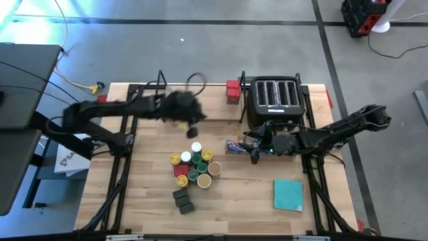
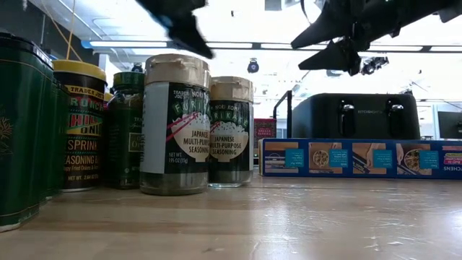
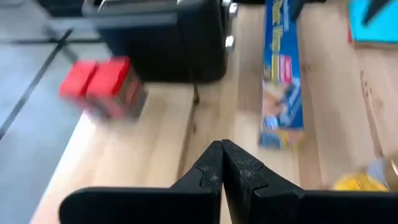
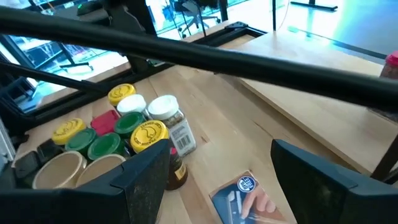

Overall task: Shelf spices
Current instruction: Put the red seasoning can on the shelf aligned with the other red seasoning cans

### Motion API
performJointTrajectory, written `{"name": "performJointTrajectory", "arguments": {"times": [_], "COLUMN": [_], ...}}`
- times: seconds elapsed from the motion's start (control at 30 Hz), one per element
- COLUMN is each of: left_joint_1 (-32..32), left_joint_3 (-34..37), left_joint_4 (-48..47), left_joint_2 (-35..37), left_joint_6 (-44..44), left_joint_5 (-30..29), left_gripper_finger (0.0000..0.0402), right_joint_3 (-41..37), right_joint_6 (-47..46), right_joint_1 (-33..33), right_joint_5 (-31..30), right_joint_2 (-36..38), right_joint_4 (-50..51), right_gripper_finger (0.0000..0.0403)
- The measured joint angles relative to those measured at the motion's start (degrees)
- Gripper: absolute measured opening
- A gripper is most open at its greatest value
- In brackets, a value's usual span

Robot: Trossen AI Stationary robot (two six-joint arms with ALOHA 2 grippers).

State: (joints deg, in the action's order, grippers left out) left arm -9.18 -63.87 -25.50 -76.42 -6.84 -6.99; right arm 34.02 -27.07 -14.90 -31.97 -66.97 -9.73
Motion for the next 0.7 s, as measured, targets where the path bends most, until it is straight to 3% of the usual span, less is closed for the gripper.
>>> {"name": "performJointTrajectory", "arguments": {"times": [0.13,0.23,0.37,0.53,0.7], "left_joint_1": [7.8,12.4,16.9,20.5,25.5], "left_joint_3": [10.1,15.3,20.6,24.9,25.3], "left_joint_4": [-2.4,-5.0,-6.1,-7.7,-11.9], "left_joint_2": [11.6,18.8,25.3,27.7,26.2], "left_joint_6": [10.0,18.8,28.4,35.4,38.2], "left_joint_5": [-9.7,-11.0,-9.6,-8.5,2.1], "left_gripper_finger": [0.0000,0.0000,0.0000,0.0002,0.0032], "right_joint_3": [0.0,0.0,0.0,0.0,0.0], "right_joint_6": [0.5,1.2,2.6,3.6,5.0], "right_joint_1": [-0.1,-0.1,0.1,0.5,0.2], "right_joint_5": [0.0,0.0,-0.4,2.8,3.5], "right_joint_2": [-3.0,-4.4,-5.3,-5.4,-5.4], "right_joint_4": [-2.3,-3.6,-6.7,-10.4,-11.1], "right_gripper_finger": [0.0275,0.0275,0.0275,0.0275,0.0275]}}
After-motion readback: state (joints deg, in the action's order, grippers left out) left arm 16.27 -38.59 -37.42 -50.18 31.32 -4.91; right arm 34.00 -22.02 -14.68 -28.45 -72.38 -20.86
